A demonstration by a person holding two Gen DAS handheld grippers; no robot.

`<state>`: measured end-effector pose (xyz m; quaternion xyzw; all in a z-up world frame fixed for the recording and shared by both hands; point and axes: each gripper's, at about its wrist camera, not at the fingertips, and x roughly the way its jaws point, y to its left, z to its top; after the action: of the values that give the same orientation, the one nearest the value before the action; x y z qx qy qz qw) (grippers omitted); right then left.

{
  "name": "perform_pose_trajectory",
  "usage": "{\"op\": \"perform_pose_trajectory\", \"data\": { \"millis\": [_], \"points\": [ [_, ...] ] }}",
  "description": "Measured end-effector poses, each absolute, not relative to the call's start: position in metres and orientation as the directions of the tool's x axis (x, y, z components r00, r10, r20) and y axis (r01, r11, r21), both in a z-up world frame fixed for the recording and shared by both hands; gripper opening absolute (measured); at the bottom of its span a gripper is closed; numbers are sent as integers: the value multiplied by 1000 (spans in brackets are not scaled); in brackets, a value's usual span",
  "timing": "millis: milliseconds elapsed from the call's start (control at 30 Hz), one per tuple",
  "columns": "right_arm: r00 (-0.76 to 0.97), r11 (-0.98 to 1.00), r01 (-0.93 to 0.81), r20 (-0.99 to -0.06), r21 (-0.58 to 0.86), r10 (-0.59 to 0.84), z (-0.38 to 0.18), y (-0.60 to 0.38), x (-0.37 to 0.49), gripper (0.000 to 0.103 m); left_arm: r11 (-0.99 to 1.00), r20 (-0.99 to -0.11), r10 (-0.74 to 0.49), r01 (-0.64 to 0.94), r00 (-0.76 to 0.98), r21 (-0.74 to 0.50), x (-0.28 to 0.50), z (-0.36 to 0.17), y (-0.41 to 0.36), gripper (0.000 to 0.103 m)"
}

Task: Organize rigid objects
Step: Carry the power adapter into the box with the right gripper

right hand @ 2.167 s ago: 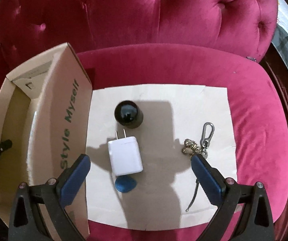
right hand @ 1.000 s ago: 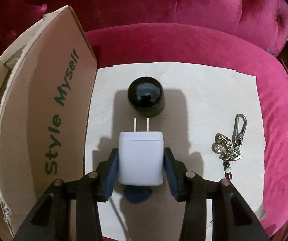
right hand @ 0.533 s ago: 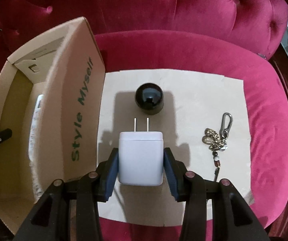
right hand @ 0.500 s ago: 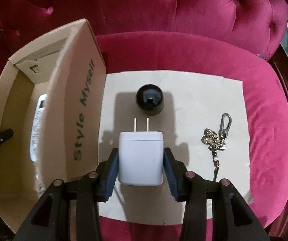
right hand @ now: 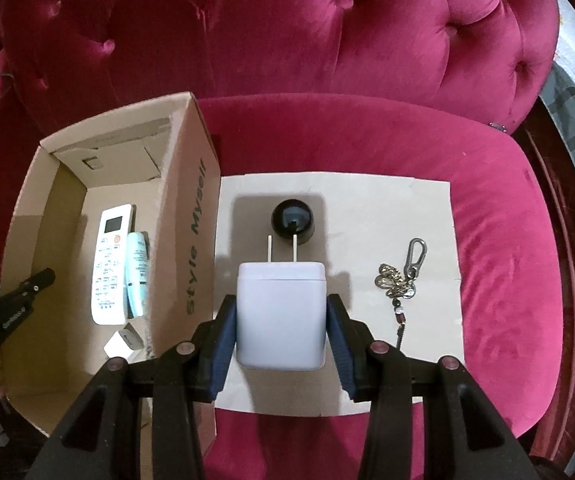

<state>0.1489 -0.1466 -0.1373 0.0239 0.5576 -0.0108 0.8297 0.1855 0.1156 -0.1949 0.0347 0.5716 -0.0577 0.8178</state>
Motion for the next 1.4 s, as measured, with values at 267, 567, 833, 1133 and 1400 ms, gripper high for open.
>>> {"op": "perform_pose_trajectory", "data": {
  "millis": [267, 567, 833, 1133, 1400],
  "points": [
    [402, 999, 30, -916, 22, 8, -110, -140, 143, 46, 991, -939, -54, 133, 341, -9, 186, -196, 116, 17],
    [433, 999, -26, -900, 31, 39, -74, -117, 141, 46, 991, -938, -56, 133, 341, -11, 185, -197, 116, 17],
    [444, 993, -113, -891, 42, 89, -62, -82, 139, 46, 991, -939, -57, 133, 340, -12, 185, -197, 116, 17],
    [430, 976, -204, -888, 80, 163, -75, -41, 137, 46, 991, -939, -56, 134, 340, -11, 185, -197, 116, 17],
    [402, 965, -247, -897, 89, 185, -100, -13, 136, 46, 991, -938, -58, 133, 341, -13, 185, -195, 116, 17]
  ]
}}
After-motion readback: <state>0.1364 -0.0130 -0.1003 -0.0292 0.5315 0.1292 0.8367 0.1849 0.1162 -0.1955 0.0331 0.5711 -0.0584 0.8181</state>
